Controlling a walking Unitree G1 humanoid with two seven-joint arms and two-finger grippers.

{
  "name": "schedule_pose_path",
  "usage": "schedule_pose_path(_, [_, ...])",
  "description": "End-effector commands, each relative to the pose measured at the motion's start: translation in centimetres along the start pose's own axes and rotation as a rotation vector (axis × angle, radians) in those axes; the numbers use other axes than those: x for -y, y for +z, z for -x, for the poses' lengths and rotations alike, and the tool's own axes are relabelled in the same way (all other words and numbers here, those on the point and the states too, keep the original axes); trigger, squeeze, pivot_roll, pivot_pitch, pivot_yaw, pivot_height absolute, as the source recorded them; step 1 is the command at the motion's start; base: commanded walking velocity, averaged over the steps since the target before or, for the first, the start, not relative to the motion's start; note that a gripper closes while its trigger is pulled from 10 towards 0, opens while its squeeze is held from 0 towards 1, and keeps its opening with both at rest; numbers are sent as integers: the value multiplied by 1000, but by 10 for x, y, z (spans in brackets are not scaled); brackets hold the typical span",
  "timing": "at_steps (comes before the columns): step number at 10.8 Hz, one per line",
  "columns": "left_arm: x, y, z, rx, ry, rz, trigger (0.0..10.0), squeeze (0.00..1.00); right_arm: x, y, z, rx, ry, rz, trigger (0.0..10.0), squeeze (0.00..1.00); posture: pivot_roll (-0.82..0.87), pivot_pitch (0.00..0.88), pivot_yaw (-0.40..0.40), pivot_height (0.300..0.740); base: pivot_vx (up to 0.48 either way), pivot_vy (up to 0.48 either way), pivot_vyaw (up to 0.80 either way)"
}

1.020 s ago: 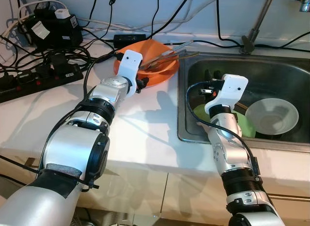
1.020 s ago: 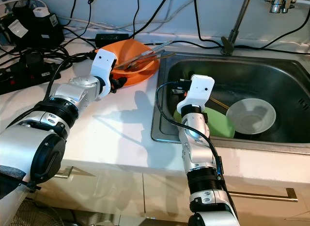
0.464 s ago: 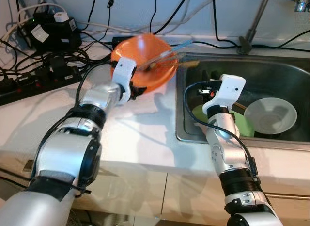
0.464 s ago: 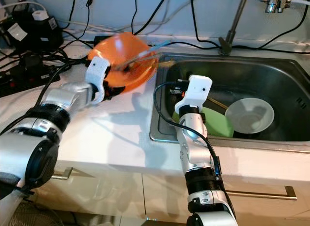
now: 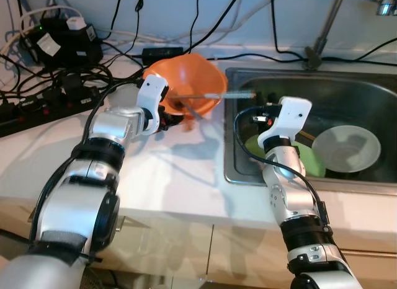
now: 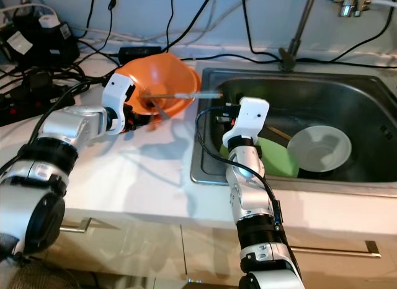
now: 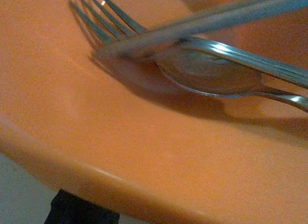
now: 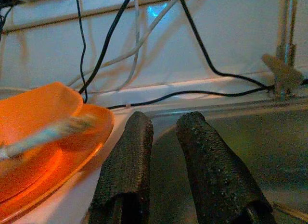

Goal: Kitchen organization

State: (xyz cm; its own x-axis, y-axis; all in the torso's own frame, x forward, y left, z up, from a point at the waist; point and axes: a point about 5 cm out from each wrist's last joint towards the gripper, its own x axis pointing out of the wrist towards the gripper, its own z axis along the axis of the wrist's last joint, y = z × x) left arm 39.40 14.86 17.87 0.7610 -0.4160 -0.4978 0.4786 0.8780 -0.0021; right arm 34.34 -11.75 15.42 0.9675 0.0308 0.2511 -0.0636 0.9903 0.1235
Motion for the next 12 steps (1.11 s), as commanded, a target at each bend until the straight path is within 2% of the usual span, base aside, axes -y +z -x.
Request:
schedule_pose_path(1, [3, -39, -3, -161, -28, 56, 10000, 0, -3, 3, -2, 16, 5, -10, 10000, 0, 84, 0, 38, 740, 0, 0, 0])
schedule_pose_path(3, [11, -48, 5, -184, -53, 51, 10000, 0, -2, 2, -1, 14, 5, -10, 10000, 0, 87, 0, 40, 740, 0, 0, 0])
schedule_pose_path(4, [17, -51, 17, -188, -67, 42, 10000, 0, -1, 2, -2, 16, 2, -9, 10000, 0, 94, 0, 40, 740, 0, 0, 0])
schedule_pose_path(6, [18, -52, 36, -194, -60, 26, 10000, 0, 4, 2, -2, 17, -12, -6, 10000, 0, 104, 0, 43, 740, 0, 0, 0])
schedule_pose_path(9, [23, -55, 73, -199, -22, 22, 10000, 0, 22, 6, -4, 31, -69, 13, 10000, 0, 129, 20, 37, 740, 0, 0, 0])
schedule_pose_path(12, [27, -56, 99, -201, 7, 26, 10000, 0, 32, 8, -6, 41, -102, 22, 10000, 0, 146, 36, 33, 740, 0, 0, 0])
